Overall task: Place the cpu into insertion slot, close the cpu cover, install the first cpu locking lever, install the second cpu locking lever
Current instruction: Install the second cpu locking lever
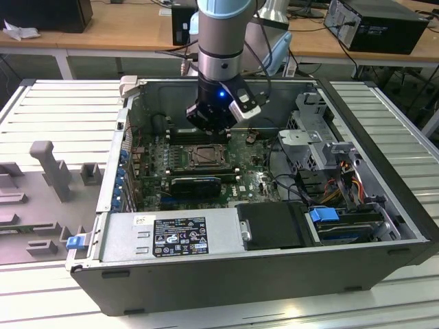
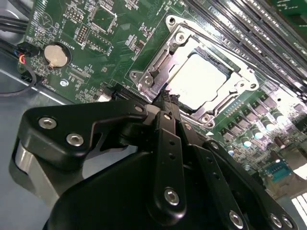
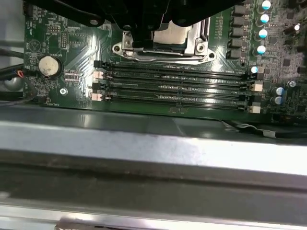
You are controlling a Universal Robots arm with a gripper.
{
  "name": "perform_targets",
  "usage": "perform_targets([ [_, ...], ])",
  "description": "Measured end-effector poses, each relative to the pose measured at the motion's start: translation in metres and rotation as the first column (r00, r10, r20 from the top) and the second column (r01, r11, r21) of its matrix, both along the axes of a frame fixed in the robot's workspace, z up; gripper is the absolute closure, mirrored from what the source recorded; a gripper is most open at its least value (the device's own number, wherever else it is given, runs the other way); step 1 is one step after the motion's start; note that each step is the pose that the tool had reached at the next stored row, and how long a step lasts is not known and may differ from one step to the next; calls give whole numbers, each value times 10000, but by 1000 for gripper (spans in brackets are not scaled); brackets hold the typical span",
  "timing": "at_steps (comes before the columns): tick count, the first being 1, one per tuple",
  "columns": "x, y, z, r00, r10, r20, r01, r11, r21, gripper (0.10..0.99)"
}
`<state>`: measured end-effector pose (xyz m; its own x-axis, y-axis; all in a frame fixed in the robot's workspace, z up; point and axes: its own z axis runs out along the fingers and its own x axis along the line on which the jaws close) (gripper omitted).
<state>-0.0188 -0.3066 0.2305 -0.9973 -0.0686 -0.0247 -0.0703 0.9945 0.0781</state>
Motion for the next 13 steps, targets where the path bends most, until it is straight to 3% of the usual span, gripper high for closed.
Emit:
perform_targets([
  [3, 0, 0, 119, 10000, -1, -1, 1, 10000, -55, 980],
  [6, 0, -37, 120, 10000, -10, 0, 10, 10000, -54, 980],
  [7, 0, -71, 120, 10000, -11, -1, 11, 10000, -55, 980],
  [9, -1, -238, 106, 10000, -13, -3, 13, 10000, -54, 980],
  [10, 0, -308, 97, 10000, -13, -32, 13, 10000, -54, 980],
  [11, 0, -336, 94, 10000, -13, -91, 13, 10000, -55, 980],
  [12, -1, -397, 88, 9998, -14, -206, 13, 10000, -49, 980],
  [13, -1, -446, 84, 9997, -13, -236, 12, 10000, -23, 980],
])
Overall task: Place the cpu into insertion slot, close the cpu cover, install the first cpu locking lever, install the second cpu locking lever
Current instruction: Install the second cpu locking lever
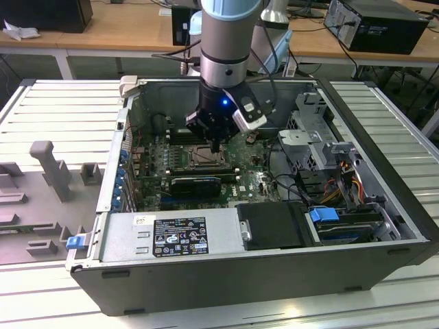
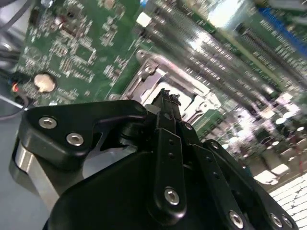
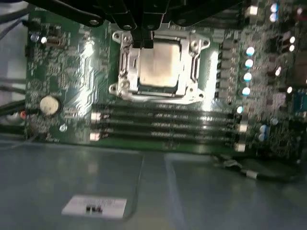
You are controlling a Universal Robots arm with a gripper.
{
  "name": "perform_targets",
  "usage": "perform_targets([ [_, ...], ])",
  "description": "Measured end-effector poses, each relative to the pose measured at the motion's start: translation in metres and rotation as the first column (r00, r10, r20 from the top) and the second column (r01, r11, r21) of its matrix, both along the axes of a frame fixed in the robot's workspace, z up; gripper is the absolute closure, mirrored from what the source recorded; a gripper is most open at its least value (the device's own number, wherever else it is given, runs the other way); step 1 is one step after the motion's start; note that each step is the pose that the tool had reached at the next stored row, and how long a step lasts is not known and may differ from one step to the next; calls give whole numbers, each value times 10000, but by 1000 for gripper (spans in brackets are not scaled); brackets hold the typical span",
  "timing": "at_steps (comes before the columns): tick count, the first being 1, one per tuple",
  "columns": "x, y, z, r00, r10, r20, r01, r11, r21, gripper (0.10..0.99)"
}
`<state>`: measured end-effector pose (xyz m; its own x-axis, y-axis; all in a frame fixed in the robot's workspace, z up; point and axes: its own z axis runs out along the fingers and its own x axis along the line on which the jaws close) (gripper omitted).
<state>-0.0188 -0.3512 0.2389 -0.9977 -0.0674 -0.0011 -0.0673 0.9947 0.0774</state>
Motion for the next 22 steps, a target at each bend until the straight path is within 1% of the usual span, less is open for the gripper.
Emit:
perform_targets([
  [1, 0, -41, -4, 10000, 0, -9, 0, 10000, 21, 980],
  [2, 0, -119, -11, 10000, -1, -19, 1, 10000, 61, 980],
  [3, -2, -175, -15, 10000, 0, -20, 0, 9999, 133, 980],
  [4, -26, -202, -16, 10000, -2, -21, 2, 9997, 260, 980],
  [5, -63, -224, -19, 10000, 0, -21, 1, 9995, 317, 980],
  [6, -108, -264, -23, 10000, 1, -20, 0, 9994, 337, 980],
  [7, -160, -283, -26, 10000, 2, -20, -1, 9994, 352, 980],
  [8, -234, -292, -35, 10000, 0, -21, 1, 9993, 384, 980],
  [9, -253, -296, -67, 10000, 3, -34, -1, 9992, 400, 980],
  [10, -254, -297, -99, 10000, 6, -39, -5, 9992, 398, 980],
  [12, -256, -297, -139, 10000, 4, -40, -3, 9992, 398, 980],
  [13, -262, -296, -174, 10000, 4, -39, -2, 9992, 405, 980],
  [16, -344, -307, -200, 10000, 30, -39, -28, 9982, 605, 980],
  [18, -402, -327, -210, 10000, 75, -38, -72, 9968, 800, 980],
  [19, -419, -333, -212, 10000, 92, -38, -89, 9964, 849, 980],
  [20, -431, -335, -213, 9999, 97, -37, -93, 9962, 871, 980],
  [22, -439, -336, -213, 9999, 98, -37, -94, 9960, 886, 980],
])
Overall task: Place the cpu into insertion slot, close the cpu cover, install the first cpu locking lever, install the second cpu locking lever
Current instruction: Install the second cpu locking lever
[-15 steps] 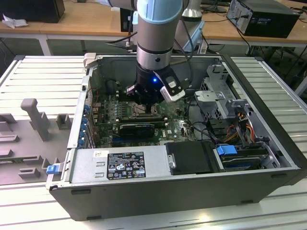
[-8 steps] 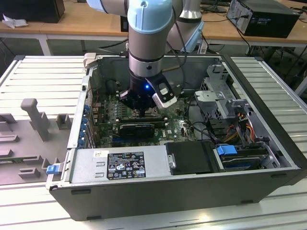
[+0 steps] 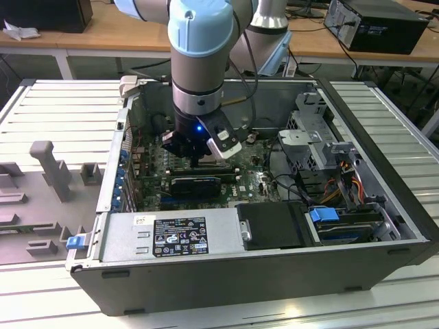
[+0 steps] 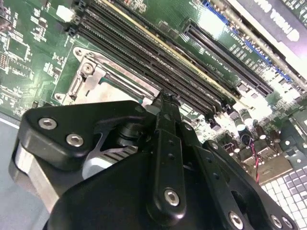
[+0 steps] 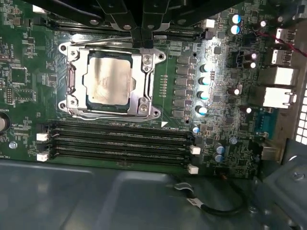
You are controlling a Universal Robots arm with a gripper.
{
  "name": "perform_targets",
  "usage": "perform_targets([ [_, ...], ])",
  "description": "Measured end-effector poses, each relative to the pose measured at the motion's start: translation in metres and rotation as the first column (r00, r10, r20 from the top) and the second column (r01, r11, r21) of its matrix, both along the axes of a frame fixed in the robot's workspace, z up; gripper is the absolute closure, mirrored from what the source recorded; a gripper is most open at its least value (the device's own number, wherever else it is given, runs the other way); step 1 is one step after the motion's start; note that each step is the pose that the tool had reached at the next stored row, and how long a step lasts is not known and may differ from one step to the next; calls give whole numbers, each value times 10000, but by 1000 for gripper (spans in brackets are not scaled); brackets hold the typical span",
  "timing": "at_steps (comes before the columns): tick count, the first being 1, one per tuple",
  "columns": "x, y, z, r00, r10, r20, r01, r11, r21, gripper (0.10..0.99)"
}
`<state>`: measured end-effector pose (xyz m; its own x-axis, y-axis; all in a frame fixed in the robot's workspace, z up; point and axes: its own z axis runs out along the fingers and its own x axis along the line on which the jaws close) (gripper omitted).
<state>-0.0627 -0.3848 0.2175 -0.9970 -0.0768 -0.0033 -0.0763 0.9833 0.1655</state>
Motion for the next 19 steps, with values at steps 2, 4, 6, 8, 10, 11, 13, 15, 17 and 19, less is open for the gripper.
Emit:
perform_targets([
  [2, -1, 0, 0, 10000, -1, 0, 1, 10000, 6, 980],
  [4, -1, 0, 0, 10000, -2, 0, 2, 10000, 6, 980],
  [6, -1, 0, 0, 10000, -2, 0, 2, 10000, 6, 980],
  [8, -1, 0, 0, 10000, -2, -1, 2, 10000, 8, 980],
  [10, -1, 0, 0, 10000, -2, 0, 2, 10000, 8, 980],
  [11, -1, 0, 0, 10000, -2, 0, 2, 10000, 8, 980],
  [13, -1, -1, 0, 10000, -2, 0, 2, 10000, 8, 980],
  [15, -1, 0, 0, 10000, -1, 0, 1, 10000, 9, 980],
  [17, -1, -1, 0, 10000, -2, -1, 2, 10000, 10, 980],
  [19, -1, -6, -1, 10000, 0, 0, 0, 10000, 22, 980],
])
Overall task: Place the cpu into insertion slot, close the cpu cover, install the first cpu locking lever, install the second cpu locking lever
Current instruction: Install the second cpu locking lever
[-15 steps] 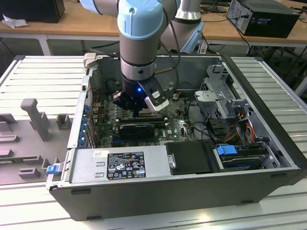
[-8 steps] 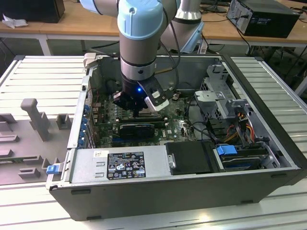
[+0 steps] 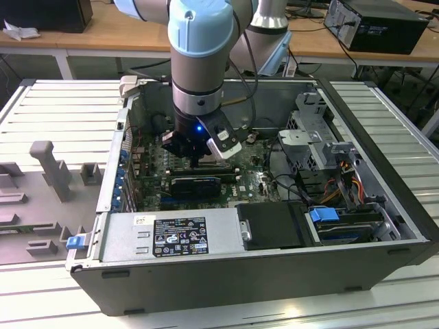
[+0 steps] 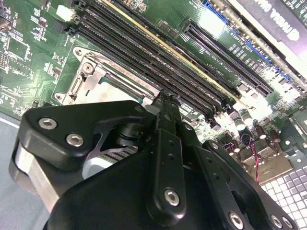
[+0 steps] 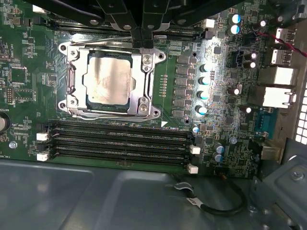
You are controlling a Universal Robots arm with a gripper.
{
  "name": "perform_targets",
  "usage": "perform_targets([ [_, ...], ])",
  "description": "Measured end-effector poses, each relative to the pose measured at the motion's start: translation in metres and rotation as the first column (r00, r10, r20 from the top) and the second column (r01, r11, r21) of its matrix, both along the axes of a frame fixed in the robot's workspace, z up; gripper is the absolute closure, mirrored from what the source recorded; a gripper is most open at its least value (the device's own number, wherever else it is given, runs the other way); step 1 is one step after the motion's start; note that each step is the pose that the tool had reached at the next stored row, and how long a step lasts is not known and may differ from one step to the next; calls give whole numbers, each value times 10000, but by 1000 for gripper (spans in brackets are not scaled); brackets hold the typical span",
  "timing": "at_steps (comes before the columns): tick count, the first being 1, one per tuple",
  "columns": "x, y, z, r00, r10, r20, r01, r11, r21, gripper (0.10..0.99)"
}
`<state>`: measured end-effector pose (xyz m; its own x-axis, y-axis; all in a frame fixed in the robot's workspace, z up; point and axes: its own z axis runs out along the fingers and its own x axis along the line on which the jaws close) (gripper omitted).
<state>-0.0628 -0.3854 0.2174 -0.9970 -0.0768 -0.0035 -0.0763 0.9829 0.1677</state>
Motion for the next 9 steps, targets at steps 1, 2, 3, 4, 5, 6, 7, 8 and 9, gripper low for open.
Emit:
perform_targets([
  [1, -1, -13, -1, 10000, -1, 0, 1, 10000, 37, 980],
  [2, -2, -28, -3, 10000, -2, 0, 2, 10000, 77, 980],
  [3, -5, -43, -3, 10000, -2, -1, 2, 9999, 118, 980],
  [4, -17, -81, -6, 10000, -2, -1, 2, 9996, 267, 980],
  [5, -27, -102, -8, 10000, -2, 1, 2, 9990, 436, 980],
  [6, -33, -113, -9, 10000, -2, 2, 2, 9986, 531, 980],
  [7, -41, -123, -12, 10000, 11, 2, -11, 9974, 727, 980],
  [8, -54, -128, -20, 10000, 60, 1, -59, 9957, 928, 980],
  [9, -62, -141, -30, 9999, 106, 3, -106, 9949, 1002, 980],
])
